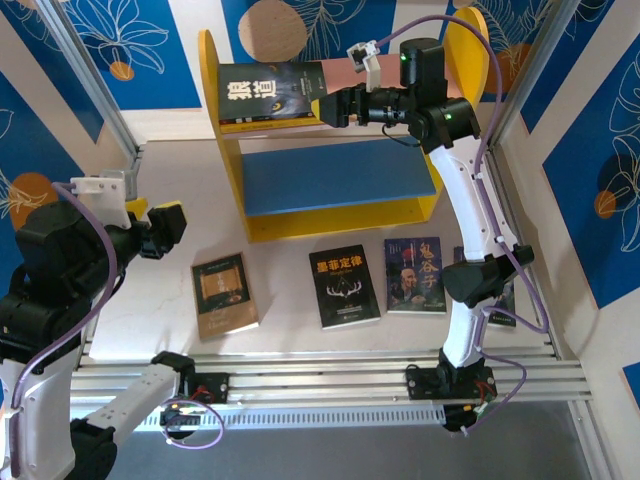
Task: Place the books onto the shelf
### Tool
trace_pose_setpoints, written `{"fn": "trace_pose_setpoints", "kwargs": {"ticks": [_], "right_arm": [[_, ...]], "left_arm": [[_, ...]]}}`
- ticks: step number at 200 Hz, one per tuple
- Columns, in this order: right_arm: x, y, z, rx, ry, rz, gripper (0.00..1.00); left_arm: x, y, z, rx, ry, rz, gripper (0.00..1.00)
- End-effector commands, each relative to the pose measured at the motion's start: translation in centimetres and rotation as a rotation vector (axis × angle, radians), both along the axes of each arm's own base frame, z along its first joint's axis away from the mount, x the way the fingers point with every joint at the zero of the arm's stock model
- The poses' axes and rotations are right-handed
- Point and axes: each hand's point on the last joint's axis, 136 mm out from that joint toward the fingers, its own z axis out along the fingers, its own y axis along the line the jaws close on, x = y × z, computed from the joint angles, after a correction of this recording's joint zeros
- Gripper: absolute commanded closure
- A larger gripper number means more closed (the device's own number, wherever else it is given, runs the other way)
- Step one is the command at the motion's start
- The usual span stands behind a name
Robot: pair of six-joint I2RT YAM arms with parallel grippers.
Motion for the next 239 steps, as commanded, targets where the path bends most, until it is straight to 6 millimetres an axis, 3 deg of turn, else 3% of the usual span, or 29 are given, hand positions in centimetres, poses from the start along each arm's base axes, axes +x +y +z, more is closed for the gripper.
{"fn": "trace_pose_setpoints", "kwargs": {"ticks": [1,59,90,127,154,171,192,239], "right_arm": [[-2.3,0.8,0.7,0.019,0.009,0.089,0.25],[-0.5,-0.6,0.6,0.010,0.014,-0.013,0.25],[-0.6,-1.5,1.4,0.018,-0.012,-0.041,0.25],[-1.9,-3.3,2.5,0.007,-0.062,-0.083,0.25],[-3.7,-4.9,2.1,-0.031,-0.087,-0.137,0.26],[-5.0,-6.1,0.1,-0.059,-0.073,-0.185,0.25],[-6.8,-7.5,-3.7,-0.108,-0.036,-0.263,0.25],[-10.4,-9.8,-17.9,-0.282,0.198,-0.407,0.26]], "left_arm": [[-0.3,0.5,0.6,-0.008,-0.025,0.023,0.32],[-0.3,0.5,0.5,-0.010,-0.022,0.024,0.32],[-0.2,0.3,0.0,-0.017,-0.007,0.020,0.32],[0.8,0.1,-2.5,-0.034,0.053,0.034,0.33],[1.7,0.0,-6.5,-0.075,0.133,0.066,0.33],[2.4,-0.7,-10.0,-0.125,0.194,0.067,0.33],[3.2,-1.7,-15.3,-0.194,0.301,0.070,0.33],[3.9,-4.1,-25.9,-0.380,0.504,0.077,0.35]]}}
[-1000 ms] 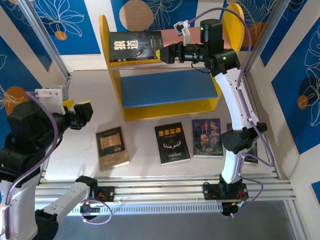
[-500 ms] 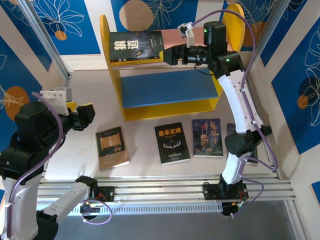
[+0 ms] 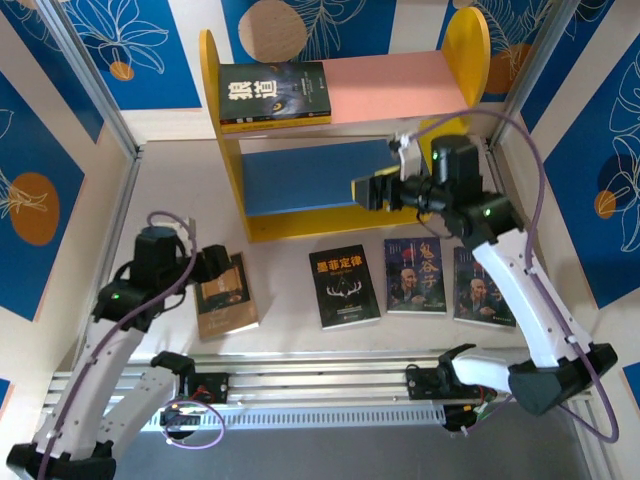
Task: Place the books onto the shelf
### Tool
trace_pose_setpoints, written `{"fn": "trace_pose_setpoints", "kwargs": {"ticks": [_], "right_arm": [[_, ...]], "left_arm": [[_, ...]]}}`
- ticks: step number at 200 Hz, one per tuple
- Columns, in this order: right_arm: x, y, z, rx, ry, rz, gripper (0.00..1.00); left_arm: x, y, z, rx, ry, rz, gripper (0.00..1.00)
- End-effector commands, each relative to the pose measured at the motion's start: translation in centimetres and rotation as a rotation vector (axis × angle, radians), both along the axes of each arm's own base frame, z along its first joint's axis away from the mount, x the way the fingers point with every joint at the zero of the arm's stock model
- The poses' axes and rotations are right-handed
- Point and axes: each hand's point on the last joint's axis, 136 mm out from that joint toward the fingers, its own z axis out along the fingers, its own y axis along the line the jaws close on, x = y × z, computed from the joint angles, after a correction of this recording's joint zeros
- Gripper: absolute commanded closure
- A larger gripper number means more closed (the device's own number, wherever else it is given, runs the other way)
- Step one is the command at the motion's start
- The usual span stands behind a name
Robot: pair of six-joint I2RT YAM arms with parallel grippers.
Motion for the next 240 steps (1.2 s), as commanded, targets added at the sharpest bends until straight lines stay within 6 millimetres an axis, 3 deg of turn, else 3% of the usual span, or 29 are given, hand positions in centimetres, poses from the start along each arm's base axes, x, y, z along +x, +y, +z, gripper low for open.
{"fn": "trace_pose_setpoints", "kwargs": {"ticks": [1,38,56,76,139,240], "right_arm": [[0.1,-1.5,-6.4,-0.079,0.112,-0.127,0.26],[-2.0,-3.1,-17.8,-0.178,0.362,-0.229,0.29],[-2.8,-3.5,-21.6,-0.216,0.457,-0.261,0.31],[-3.5,-3.7,-24.4,-0.257,0.527,-0.289,0.32],[-3.9,-3.7,-28.3,-0.337,0.618,-0.309,0.33],[-3.9,-2.2,-31.2,-0.341,0.674,-0.273,0.36]], "left_arm": [[0.7,-1.8,-2.1,-0.186,0.019,0.032,0.35],[0.2,-3.8,-6.8,-0.263,0.096,0.023,0.35],[0.1,-4.9,-8.3,-0.254,0.117,0.008,0.35],[0.0,-6.6,-9.2,-0.220,0.129,-0.027,0.35],[0.3,-11.6,-11.6,-0.146,0.200,-0.154,0.35],[0.9,-14.0,-13.8,-0.098,0.258,-0.226,0.34]]}}
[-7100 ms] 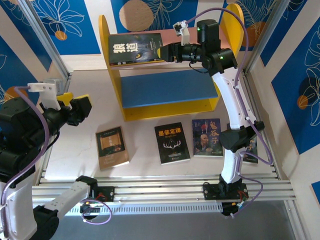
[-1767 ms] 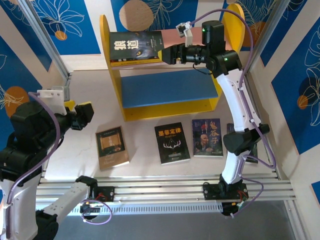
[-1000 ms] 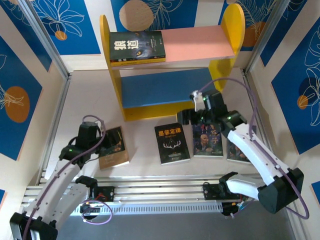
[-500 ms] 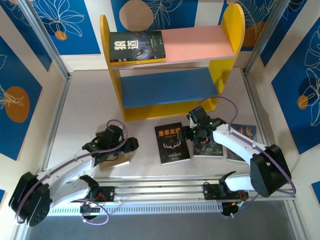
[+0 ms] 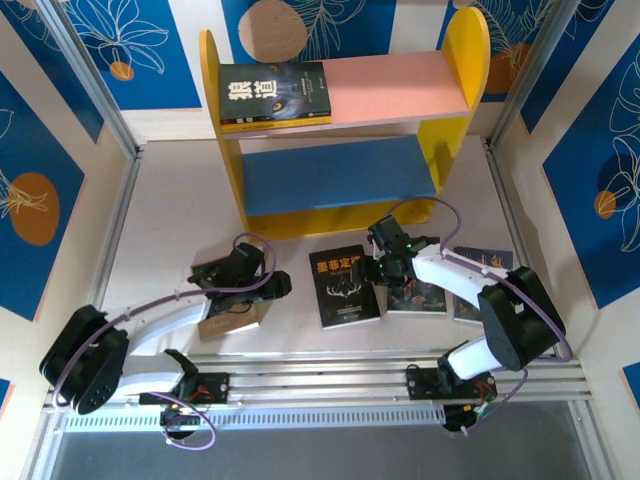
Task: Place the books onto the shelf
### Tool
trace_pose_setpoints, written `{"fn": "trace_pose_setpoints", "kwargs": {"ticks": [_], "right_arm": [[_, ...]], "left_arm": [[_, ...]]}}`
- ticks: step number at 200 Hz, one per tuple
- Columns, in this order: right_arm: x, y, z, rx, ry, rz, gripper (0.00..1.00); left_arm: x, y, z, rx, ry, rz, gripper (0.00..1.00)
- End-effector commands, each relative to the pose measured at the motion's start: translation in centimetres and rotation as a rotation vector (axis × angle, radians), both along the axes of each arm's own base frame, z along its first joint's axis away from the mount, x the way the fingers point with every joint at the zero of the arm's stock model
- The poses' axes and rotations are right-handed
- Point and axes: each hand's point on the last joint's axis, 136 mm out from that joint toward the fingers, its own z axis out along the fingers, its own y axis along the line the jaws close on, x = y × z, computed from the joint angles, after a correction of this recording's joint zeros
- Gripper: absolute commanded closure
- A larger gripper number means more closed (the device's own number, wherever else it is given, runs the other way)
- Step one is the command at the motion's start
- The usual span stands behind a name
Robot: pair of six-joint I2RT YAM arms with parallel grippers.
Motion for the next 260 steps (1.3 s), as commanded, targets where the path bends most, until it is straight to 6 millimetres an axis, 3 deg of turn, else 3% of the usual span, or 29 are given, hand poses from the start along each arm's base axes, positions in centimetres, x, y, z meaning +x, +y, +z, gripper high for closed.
{"fn": "trace_pose_setpoints", "kwargs": {"ticks": [1,107,214,260], "right_arm": [[-0.3,0.6,-0.5,0.017,0.015,-0.001,0.36],[-0.8,2.8,-1.9,0.016,0.042,0.055,0.38],[-1.9,10.3,-1.1,0.185,0.066,0.181,0.39],[-2.0,8.9,-2.3,0.107,0.072,0.156,0.39]], "left_arm": [[0.7,-1.3,0.7,-0.015,-0.032,-0.039,0.34],[0.7,-1.7,-1.0,0.018,0.004,-0.047,0.35],[0.3,-1.3,-2.9,0.036,0.042,-0.032,0.35],[0.2,-1.3,-3.3,0.038,0.051,-0.032,0.35]]}}
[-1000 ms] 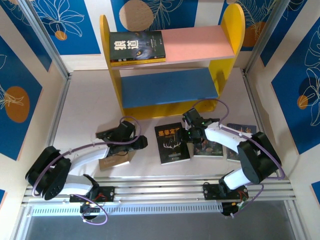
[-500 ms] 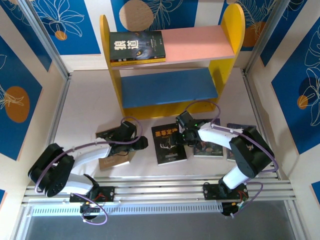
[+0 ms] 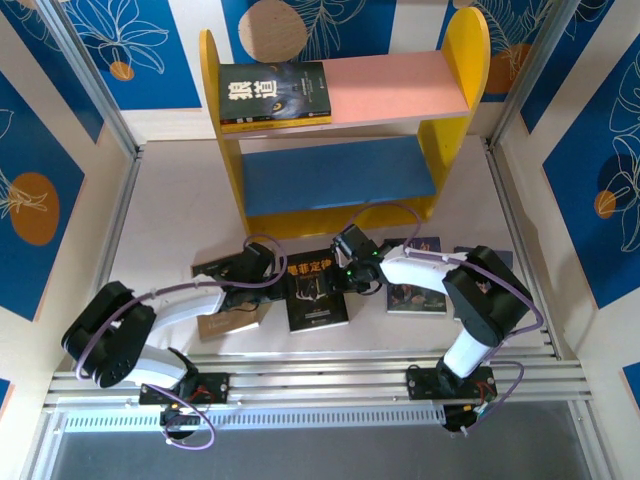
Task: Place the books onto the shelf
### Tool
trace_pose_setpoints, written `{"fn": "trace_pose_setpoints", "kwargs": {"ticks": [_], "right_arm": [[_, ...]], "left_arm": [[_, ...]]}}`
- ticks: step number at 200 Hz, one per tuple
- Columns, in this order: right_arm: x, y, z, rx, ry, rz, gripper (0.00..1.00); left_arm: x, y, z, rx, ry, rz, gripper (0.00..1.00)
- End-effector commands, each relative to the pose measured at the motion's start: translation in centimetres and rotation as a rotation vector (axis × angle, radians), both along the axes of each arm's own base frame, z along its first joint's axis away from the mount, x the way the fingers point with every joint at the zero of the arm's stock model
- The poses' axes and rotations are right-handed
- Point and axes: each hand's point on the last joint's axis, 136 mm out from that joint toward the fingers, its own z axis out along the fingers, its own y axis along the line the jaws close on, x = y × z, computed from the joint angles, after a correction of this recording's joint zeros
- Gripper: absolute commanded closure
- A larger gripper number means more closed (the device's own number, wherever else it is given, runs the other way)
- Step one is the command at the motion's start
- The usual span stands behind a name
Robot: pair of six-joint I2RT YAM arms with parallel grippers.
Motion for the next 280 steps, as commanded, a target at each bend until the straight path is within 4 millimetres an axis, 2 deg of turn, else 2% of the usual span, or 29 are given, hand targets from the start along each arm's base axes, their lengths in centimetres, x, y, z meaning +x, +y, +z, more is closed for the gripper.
{"fn": "trace_pose_setpoints", "kwargs": {"ticks": [1,29,76,108,120,180,207,231,280], "right_arm": [[-0.5,-0.2,-0.6,-0.027,0.030,-0.005,0.39],[-1.2,-1.0,-1.9,-0.068,0.050,-0.011,0.39],[-2.9,1.2,-4.0,-0.004,0.119,0.009,0.50],[-3.7,2.7,-5.4,-0.030,0.144,0.049,0.76],[-3.7,2.9,-5.8,-0.041,0.147,0.055,0.81],[-3.7,3.6,-5.6,-0.019,0.144,0.064,0.87],[-3.8,3.8,-5.8,-0.013,0.149,0.068,0.89],[-3.9,3.6,-6.3,-0.028,0.153,0.064,0.89],[-3.6,3.6,-6.2,-0.031,0.143,0.060,0.89]], "left_arm": [[-0.5,-0.2,-0.6,0.002,0.011,-0.010,0.35],[-0.5,-0.3,-0.9,-0.003,0.015,-0.010,0.35],[-0.5,-0.8,-1.5,-0.012,0.031,-0.014,0.35],[-0.5,-0.8,-1.6,-0.012,0.034,-0.017,0.35],[-0.5,-0.9,-1.7,-0.013,0.036,-0.018,0.35],[-0.2,-1.5,-0.5,-0.048,0.010,-0.032,0.36],[-0.1,-2.1,1.4,-0.096,-0.027,-0.046,0.38],[0.2,-1.6,2.8,-0.093,-0.073,-0.033,0.38],[-0.1,-1.6,3.1,-0.089,-0.070,-0.045,0.38]]}}
